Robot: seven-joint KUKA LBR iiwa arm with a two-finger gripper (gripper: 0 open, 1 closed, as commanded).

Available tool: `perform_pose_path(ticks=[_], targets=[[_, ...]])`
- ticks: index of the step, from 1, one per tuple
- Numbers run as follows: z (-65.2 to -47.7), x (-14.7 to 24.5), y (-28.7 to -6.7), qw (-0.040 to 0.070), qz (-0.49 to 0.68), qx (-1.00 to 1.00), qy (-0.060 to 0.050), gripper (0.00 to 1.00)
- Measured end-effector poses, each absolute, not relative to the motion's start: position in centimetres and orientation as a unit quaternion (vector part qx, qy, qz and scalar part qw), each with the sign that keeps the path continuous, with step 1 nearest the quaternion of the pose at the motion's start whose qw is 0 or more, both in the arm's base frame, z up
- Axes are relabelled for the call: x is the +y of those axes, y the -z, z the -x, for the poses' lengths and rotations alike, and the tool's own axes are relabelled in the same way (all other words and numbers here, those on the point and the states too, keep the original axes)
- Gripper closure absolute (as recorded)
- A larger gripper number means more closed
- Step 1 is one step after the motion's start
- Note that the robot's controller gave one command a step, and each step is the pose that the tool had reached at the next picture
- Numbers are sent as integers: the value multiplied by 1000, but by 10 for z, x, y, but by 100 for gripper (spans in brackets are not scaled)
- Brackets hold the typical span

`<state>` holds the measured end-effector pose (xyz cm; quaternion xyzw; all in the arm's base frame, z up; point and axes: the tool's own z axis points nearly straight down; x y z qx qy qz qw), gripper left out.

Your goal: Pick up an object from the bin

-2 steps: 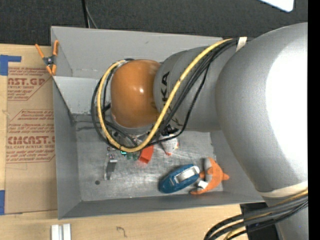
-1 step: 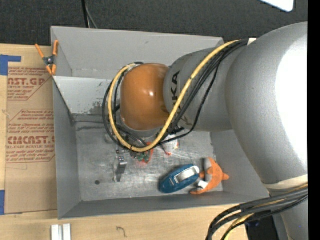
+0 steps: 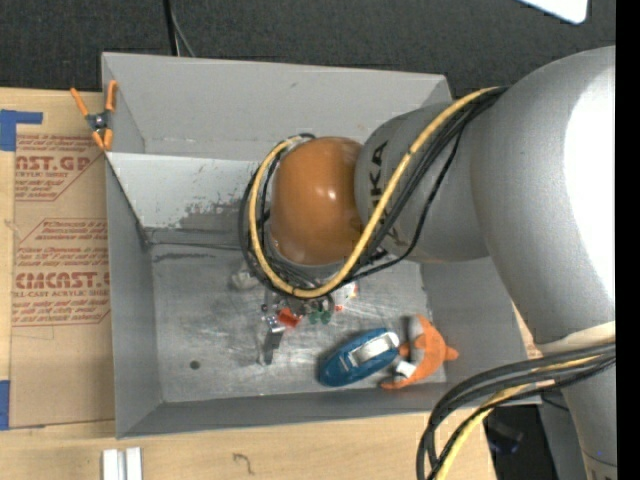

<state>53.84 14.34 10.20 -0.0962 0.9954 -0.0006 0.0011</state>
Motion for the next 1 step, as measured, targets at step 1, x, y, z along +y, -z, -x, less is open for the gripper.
perform_pose_path(ticks=[1], targets=[[-559,116,-94,0,56,998,-1,0]])
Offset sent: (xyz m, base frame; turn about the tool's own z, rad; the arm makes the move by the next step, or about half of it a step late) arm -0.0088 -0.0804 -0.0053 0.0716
